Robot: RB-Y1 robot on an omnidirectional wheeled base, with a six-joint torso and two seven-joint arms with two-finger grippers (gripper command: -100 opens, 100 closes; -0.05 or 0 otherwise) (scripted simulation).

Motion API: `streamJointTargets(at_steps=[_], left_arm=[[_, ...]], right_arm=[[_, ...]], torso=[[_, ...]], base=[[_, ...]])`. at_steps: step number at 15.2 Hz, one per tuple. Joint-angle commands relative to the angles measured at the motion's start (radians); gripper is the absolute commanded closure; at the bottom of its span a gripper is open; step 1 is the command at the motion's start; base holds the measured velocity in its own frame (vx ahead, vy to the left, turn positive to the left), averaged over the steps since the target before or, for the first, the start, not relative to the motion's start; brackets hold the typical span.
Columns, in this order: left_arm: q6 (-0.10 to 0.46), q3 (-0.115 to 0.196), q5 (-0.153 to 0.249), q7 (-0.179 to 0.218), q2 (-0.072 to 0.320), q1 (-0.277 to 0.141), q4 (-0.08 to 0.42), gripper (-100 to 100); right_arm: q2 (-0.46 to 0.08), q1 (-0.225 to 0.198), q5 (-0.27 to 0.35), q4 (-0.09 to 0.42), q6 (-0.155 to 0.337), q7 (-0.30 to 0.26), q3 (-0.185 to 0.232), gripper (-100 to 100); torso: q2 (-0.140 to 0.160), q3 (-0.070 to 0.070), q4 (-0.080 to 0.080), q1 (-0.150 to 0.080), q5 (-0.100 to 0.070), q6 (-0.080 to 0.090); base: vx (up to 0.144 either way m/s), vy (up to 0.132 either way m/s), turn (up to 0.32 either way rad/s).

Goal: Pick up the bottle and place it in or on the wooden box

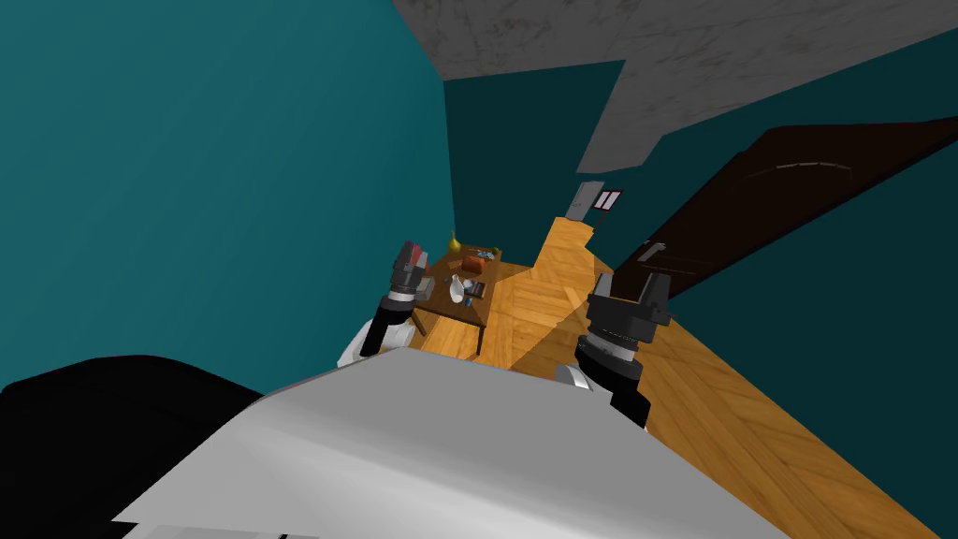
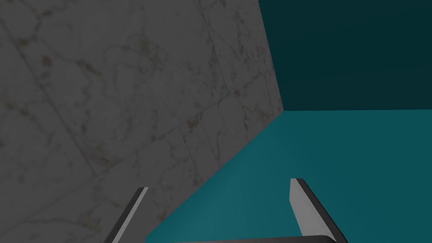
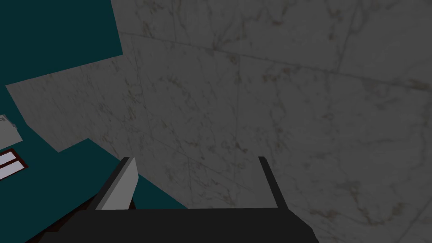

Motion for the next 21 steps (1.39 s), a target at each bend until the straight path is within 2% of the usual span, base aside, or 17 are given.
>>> streamJointTargets(at_steps=[1, 2, 4, 5, 7, 8, 10, 11, 13, 15, 16, 21], left_arm=[[-0.006, -0.027, -0.034, -0.016, 0.044, -0.022, 0.05, -100], [-0.006, -0.027, -0.034, -0.016, 0.044, -0.022, 0.051, -100], [-0.006, -0.06, -0.074, -0.036, 0.092, -0.048, 0.104, -100], [-0.006, -0.06, -0.074, -0.036, 0.092, -0.048, 0.105, -100], [-0.006, -0.092, -0.115, -0.058, 0.14, -0.075, 0.163, -100], [-0.006, -0.092, -0.115, -0.058, 0.14, -0.075, 0.163, -100], [-0.003, -0.123, -0.158, -0.081, 0.185, -0.102, 0.22, -100], [-0.003, -0.123, -0.158, -0.081, 0.185, -0.102, 0.225, -100], [0.002, -0.15, -0.199, -0.107, 0.226, -0.128, 0.282, -100], [0.002, -0.15, -0.199, -0.107, 0.226, -0.128, 0.289, -100], [0.005, -0.162, -0.219, -0.12, 0.245, -0.14, 0.322, -100], [0.005, -0.162, -0.219, -0.12, 0.245, -0.14, 0.322, -100]], right_arm=[[0.0, 0.0, 0.0, 0.0, 0.0, 0.0, 0.0, 0], [0.0, 0.0, 0.0, 0.0, 0.0, 0.0, 0.0, 0], [0.0, 0.0, 0.0, 0.0, 0.0, 0.0, 0.0, 0], [0.0, 0.0, 0.0, 0.0, 0.0, 0.0, 0.0, 0], [0.0, 0.0, 0.0, 0.0, 0.0, 0.0, 0.0, 0], [0.0, 0.0, 0.0, 0.0, 0.0, 0.0, 0.0, 0], [0.0, 0.0, 0.0, 0.0, 0.0, 0.0, 0.0, 0], [0.0, 0.0, 0.0, 0.0, 0.0, 0.0, 0.0, 0], [0.0, 0.0, 0.0, 0.0, 0.0, 0.0, 0.0, 0], [0.0, 0.0, 0.0, 0.0, 0.0, 0.0, 0.0, 0], [0.0, 0.0, 0.0, 0.0, 0.0, 0.0, 0.0, 0], [0.0, 0.0, 0.0, 0.0, 0.0, 0.0, 0.0, 0]], torso=[[0.0, 0.0, 0.0, 0.0, 0.0, 0.0], [0.0, 0.0, 0.0, 0.0, 0.0, 0.0], [0.0, 0.0, 0.0, -0.001, 0.0, 0.0], [0.0, 0.0, 0.0, 0.0, 0.0, 0.0], [-0.001, 0.0, 0.0, -0.001, 0.0, 0.0], [-0.001, -0.001, 0.0, -0.002, 0.0, 0.0], [0.0, 0.0, 0.0, -0.004, -0.001, 0.0], [0.0, 0.0, 0.0, -0.004, -0.001, 0.0], [0.0, 0.0, 0.0, -0.004, -0.001, 0.0], [-0.001, -0.001, 0.0, -0.005, -0.001, 0.0], [-0.001, -0.001, 0.0, -0.005, -0.001, 0.0], [-0.003, -0.002, -0.001, -0.005, -0.001, 0.0]], base=[[-0.021, 0.061, -0.001], [-0.016, 0.053, -0.005], [-0.022, 0.053, -0.007], [-0.02, 0.05, -0.012], [-0.016, 0.036, 0.019], [-0.02, 0.007, 0.032], [-0.022, 0.003, 0.005], [-0.027, 0.003, 0.0], [-0.015, -0.002, -0.014], [0.0, 0.0, 0.0], [-0.017, -0.003, -0.019], [0.01, 0.0, 0.002]])
